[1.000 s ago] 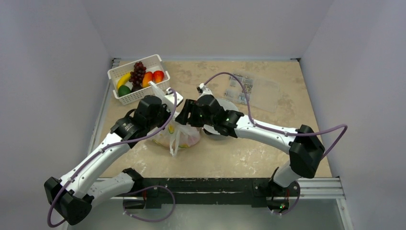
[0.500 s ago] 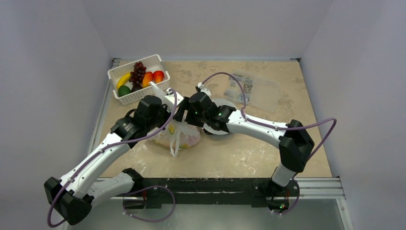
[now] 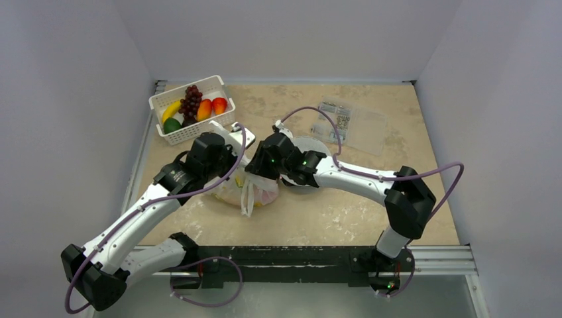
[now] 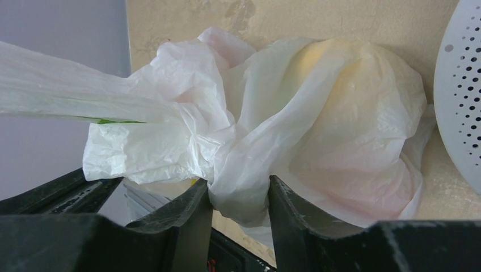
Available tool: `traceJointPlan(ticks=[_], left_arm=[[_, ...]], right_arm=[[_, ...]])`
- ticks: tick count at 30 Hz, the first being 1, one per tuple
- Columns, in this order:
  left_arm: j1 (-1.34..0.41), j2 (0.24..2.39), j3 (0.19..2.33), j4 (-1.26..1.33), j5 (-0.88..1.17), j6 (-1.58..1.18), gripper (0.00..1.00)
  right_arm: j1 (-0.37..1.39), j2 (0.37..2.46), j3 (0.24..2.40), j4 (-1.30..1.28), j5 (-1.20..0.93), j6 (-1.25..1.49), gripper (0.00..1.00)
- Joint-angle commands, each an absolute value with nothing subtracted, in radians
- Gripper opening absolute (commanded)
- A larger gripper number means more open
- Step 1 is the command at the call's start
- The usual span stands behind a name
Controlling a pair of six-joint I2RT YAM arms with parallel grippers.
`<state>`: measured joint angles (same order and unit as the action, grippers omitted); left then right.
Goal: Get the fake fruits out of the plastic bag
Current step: Untie the plastic bag at the center of the board.
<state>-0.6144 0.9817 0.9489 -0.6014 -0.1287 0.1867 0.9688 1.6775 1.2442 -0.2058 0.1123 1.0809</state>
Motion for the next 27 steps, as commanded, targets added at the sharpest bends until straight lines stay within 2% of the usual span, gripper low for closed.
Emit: traceJointPlan(ticks=[1, 5, 9, 15, 24, 25, 27], left_arm=[[-0.615, 0.958, 0.964, -0.539, -0.204, 0.205, 0.00], [-0.614, 0.952, 0.958, -0.530, -0.263, 0.205, 0.00], [-0.614, 0.944, 0.947, -0.516, -0.283, 0.208, 0.00], [-0.615, 0.942, 0.941, -0.517, -0.288, 0.208, 0.00], [-0.615, 0.948, 0.939, -0.526, -0.237, 0.201, 0.00], [-0.616, 0.952, 0.941, -0.529, -0.223, 0.198, 0.02], [-0.616, 0.972, 0.960, -0.556, -0.195, 0.192, 0.19]], right_arm=[[0.968, 1.645, 1.184, -0.235, 0.104, 1.091, 0.34], [0.968, 1.633, 1.139, -0.230, 0.075, 1.083, 0.20], [0.968, 1.583, 1.070, -0.241, 0.084, 1.060, 0.12], [0.968, 1.514, 0.957, -0.189, 0.047, 0.987, 0.11], [0.968, 1.502, 0.944, -0.066, -0.035, 0.886, 0.12], [0.968, 1.503, 0.946, -0.049, -0.047, 0.866, 0.12], [0.967, 1.505, 0.956, -0.027, -0.062, 0.814, 0.13]])
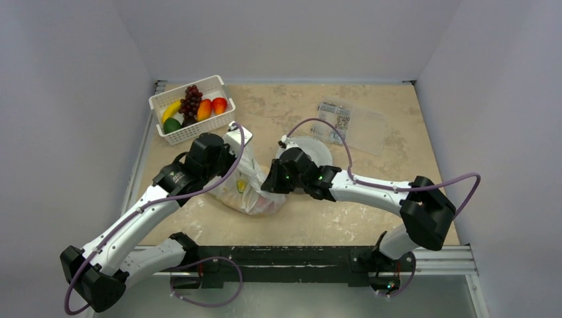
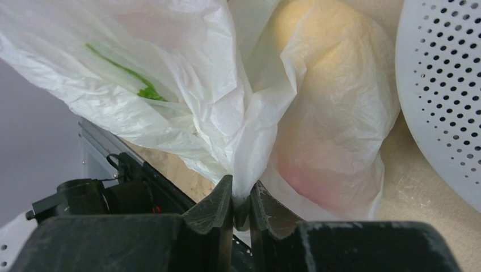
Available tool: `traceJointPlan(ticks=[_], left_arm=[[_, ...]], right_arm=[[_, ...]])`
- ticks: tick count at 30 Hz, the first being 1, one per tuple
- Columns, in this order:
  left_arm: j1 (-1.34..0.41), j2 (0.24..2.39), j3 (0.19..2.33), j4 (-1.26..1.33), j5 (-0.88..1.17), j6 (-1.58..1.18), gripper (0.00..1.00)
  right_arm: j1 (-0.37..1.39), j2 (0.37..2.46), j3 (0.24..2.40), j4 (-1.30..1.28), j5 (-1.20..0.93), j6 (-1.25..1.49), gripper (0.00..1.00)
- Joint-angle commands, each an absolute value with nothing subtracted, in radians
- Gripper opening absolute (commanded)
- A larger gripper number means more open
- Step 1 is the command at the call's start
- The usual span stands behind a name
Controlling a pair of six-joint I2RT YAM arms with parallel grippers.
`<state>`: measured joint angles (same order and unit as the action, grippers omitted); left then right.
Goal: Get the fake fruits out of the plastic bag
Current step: Untie the plastic bag at the center of the board.
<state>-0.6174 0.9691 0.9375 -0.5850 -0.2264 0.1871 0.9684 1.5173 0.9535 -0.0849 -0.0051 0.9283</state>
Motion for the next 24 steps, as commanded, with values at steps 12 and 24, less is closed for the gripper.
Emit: traceJointPlan(ticks=[12, 24], left_arm=[[-0.617, 0.945, 1.069, -0.744, -0.192, -0.129, 0.82], [-0.618, 0.741, 0.883, -0.735, 0.064, -0.987, 0.70]], right_arm=[[0.971, 1.462, 0.872, 0.152, -0.021, 0.668, 0.14], [0.973, 1.473, 0.812, 0.279, -0.041, 0.597, 0.14]])
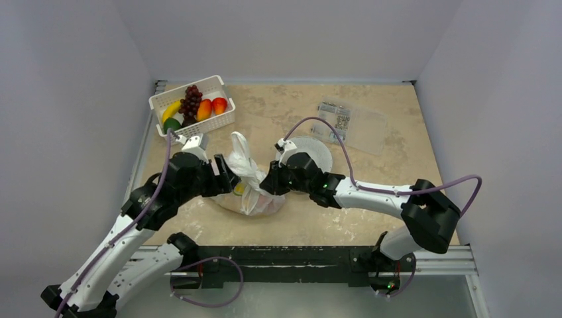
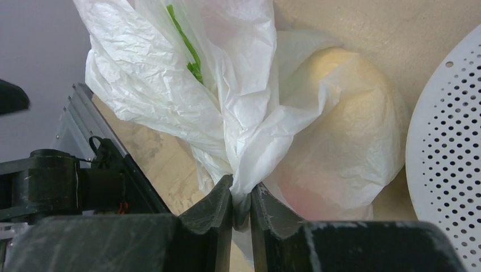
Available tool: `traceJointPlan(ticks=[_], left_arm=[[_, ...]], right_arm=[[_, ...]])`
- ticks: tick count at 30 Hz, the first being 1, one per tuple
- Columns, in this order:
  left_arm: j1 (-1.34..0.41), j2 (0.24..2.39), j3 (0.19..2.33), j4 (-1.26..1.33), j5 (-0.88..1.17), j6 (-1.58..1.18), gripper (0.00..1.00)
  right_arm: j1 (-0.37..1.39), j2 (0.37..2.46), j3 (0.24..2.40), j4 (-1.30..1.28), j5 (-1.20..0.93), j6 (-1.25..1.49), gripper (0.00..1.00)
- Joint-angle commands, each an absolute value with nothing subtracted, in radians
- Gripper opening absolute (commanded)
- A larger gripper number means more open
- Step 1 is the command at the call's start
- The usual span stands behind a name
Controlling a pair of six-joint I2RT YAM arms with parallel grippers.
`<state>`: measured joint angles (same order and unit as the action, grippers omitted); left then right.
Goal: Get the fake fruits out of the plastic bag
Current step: Untie the plastic bag at the center of the board.
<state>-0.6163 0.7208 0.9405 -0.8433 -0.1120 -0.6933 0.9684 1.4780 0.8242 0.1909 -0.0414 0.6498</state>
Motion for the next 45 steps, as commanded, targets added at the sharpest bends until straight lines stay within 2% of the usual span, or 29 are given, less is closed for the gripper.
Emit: traceJointPlan(ticks=[1, 4, 7, 8, 10, 12, 15, 22, 24, 27, 28, 30, 33, 36, 38, 41, 43, 45], left_arm=[[-0.625, 0.762, 0.885, -0.709, 0.093, -0.980, 0.68], [-0.691, 0.871, 0.991, -0.821, -0.004, -0.896, 0.68], [-0.809, 0.989, 1.140, -1.005, -0.279, -0.793, 0.68], [-0.844, 1.026, 1.177, -1.055, -0.346, -0.768, 0.66], [-0.882, 1.098, 1.242, -1.124, -0.424, -0.700, 0.55], [-0.915, 1.184, 1.297, -1.180, -0.491, -0.647, 0.54], [-0.936, 1.256, 1.332, -1.192, -0.511, -0.559, 0.59], [-0.936, 1.291, 1.284, -1.104, -0.540, -0.503, 0.59], [-0.935, 1.290, 1.261, -1.079, -0.556, -0.495, 0.55], [-0.935, 1.291, 1.237, -1.039, -0.559, -0.472, 0.43], [-0.935, 1.288, 1.227, -1.024, -0.560, -0.464, 0.43], [-0.934, 1.285, 1.204, -1.002, -0.566, -0.453, 0.50], [-0.934, 1.277, 1.173, -0.975, -0.579, -0.444, 0.67], [-0.931, 1.273, 1.149, -0.942, -0.579, -0.432, 0.69], [-0.922, 1.277, 1.134, -0.922, -0.578, -0.431, 0.62], [-0.894, 1.287, 1.127, -0.934, -0.590, -0.441, 0.43], [-0.875, 1.274, 1.115, -0.940, -0.594, -0.445, 0.24], [-0.851, 1.240, 1.099, -0.941, -0.593, -0.455, 0.00]], right_arm=[[0.973, 1.475, 0.810, 0.284, -0.048, 0.593, 0.14], [0.973, 1.482, 0.810, 0.293, -0.079, 0.590, 0.14], [0.973, 1.480, 0.812, 0.290, -0.107, 0.596, 0.14], [0.973, 1.478, 0.810, 0.290, -0.112, 0.598, 0.14], [0.973, 1.473, 0.810, 0.290, -0.116, 0.600, 0.14], [0.973, 1.471, 0.819, 0.281, -0.117, 0.597, 0.14], [0.973, 1.470, 0.834, 0.261, -0.104, 0.594, 0.14], [0.973, 1.467, 0.878, 0.201, -0.075, 0.605, 0.14], [0.973, 1.460, 0.876, 0.191, -0.075, 0.609, 0.14], [0.976, 1.460, 0.880, 0.178, -0.076, 0.610, 0.14], [0.976, 1.464, 0.886, 0.171, -0.077, 0.610, 0.14], [0.978, 1.478, 0.900, 0.157, -0.071, 0.609, 0.14], [0.988, 1.496, 0.916, 0.144, -0.067, 0.608, 0.14], [0.997, 1.503, 0.926, 0.139, -0.074, 0.610, 0.14], [1.005, 1.508, 0.940, 0.119, -0.071, 0.604, 0.14], [1.014, 1.507, 0.952, 0.106, -0.058, 0.602, 0.14], [1.014, 1.510, 0.953, 0.105, -0.055, 0.610, 0.14], [1.014, 1.516, 0.950, 0.103, -0.053, 0.620, 0.14]])
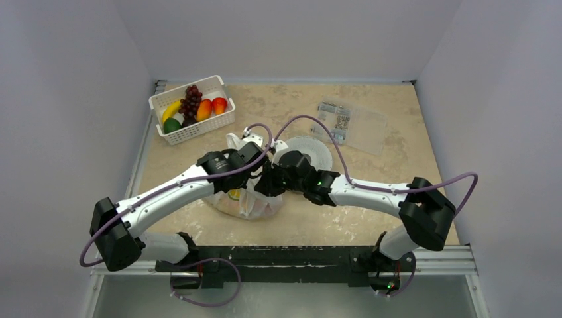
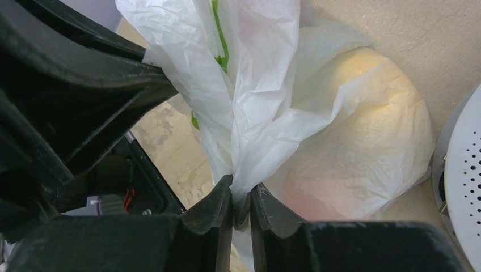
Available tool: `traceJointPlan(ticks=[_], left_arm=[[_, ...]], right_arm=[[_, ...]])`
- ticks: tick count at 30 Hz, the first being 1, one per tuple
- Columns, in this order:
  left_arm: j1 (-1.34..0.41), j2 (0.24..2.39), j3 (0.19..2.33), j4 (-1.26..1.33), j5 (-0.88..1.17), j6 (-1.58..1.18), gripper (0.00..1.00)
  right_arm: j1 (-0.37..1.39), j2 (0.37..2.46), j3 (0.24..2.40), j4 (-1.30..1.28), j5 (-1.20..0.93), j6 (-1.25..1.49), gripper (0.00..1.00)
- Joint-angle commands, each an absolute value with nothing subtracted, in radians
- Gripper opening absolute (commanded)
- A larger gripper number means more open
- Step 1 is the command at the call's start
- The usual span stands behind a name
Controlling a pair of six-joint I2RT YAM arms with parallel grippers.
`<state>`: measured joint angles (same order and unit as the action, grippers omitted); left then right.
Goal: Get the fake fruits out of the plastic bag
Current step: Untie the plastic bag at the center of the board.
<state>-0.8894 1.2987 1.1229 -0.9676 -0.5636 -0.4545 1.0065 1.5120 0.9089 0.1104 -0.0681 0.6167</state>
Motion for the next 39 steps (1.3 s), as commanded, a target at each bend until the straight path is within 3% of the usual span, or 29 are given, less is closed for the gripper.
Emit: traceJointPlan(ticks=[1, 11, 20, 30, 39], left_arm=[[-0.835, 1.216, 1.088, -0.942, -0.590, -0.462, 0.00], [-0.565, 0.829, 0.888, -0.900, -0.415, -0.485, 0.00], [-0.541, 0.736, 0.840, -0.876, -0.292, -0.474, 0.00], [-0.541, 0.809, 0.906, -0.898, -0.217, -0.271, 0.00], [-0.541, 0.812, 0.879, -0.843, -0.262, -0.260, 0.00]], right_arm=[[1.014, 1.516, 0.946, 0.103, -0.048, 0.626, 0.13], [0.979, 1.405, 0.698, 0.330, -0.069, 0.787, 0.08], [0.977, 1.412, 0.790, 0.218, -0.037, 0.614, 0.11], [1.119, 1.384, 0.986, -0.033, 0.289, 0.236, 0.45], [1.291, 1.397, 1.016, 0.041, 0.306, -0.050, 0.57]])
